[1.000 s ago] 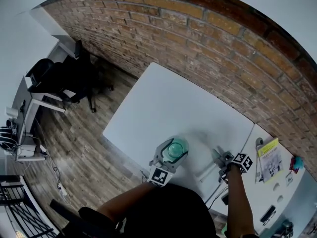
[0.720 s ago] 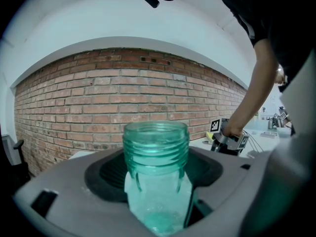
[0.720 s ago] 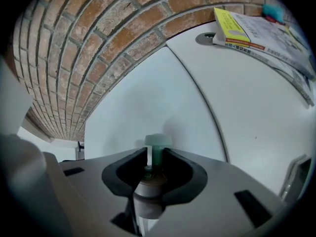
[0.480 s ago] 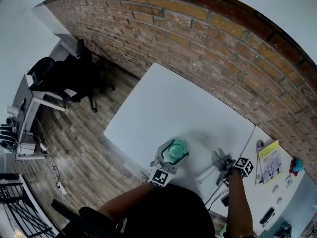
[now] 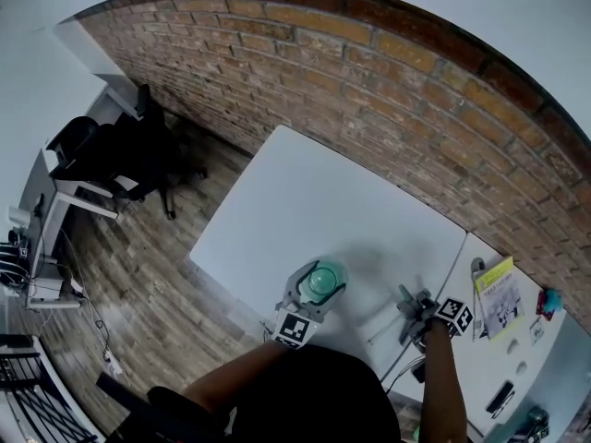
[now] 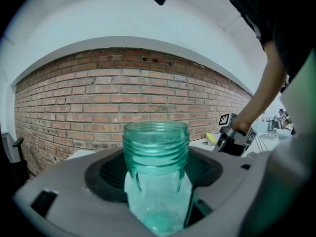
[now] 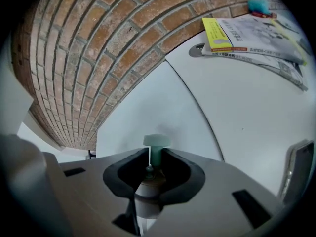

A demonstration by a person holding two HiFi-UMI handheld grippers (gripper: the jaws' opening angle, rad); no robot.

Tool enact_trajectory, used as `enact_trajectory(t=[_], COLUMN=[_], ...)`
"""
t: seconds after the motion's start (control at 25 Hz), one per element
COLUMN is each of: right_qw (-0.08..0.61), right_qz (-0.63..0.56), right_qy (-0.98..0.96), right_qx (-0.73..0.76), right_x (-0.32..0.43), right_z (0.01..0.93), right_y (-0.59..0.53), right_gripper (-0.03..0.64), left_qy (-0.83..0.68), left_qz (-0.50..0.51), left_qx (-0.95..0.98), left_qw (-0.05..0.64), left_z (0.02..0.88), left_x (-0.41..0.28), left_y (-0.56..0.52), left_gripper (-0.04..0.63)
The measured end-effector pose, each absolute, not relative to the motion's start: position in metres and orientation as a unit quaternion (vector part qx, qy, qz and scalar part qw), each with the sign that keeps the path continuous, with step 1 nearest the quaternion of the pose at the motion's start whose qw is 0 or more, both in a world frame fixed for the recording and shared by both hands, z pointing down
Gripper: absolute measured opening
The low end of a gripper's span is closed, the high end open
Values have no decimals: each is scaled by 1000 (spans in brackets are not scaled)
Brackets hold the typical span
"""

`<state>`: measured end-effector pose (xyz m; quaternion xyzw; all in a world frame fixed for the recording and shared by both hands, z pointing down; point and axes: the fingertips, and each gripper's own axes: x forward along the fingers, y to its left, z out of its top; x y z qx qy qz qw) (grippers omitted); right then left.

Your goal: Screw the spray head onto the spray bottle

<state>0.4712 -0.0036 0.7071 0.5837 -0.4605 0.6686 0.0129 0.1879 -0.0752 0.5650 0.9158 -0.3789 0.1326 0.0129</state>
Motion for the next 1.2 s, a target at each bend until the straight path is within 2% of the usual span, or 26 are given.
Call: enact_trajectory(t=[1.2], right_qw=[-116], right_qz=[547], right_qy=[-509], right_qx=[654], right_x=[491], right_z=[619], right_y=[-4], right_gripper=[66], left_qy=[-354], left_qz=[130], left_qx=[926], left_qw=[2], left_z=[564], left_x=[194], left_y=[-70], left_gripper=[325])
